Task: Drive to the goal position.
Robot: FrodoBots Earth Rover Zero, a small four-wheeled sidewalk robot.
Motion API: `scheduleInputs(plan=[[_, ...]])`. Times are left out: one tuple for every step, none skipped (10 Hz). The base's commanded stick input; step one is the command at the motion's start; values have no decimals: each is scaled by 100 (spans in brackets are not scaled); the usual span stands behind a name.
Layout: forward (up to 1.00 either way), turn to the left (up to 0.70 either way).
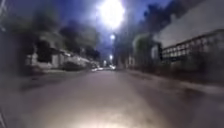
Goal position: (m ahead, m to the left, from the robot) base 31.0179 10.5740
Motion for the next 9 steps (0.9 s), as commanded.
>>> scheduleInputs(plan=[[85, 1], [85, 1], [85, 1], [85, 1], [85, 1], [85, 1], [85, 1], [85, 1], [85, 1]])
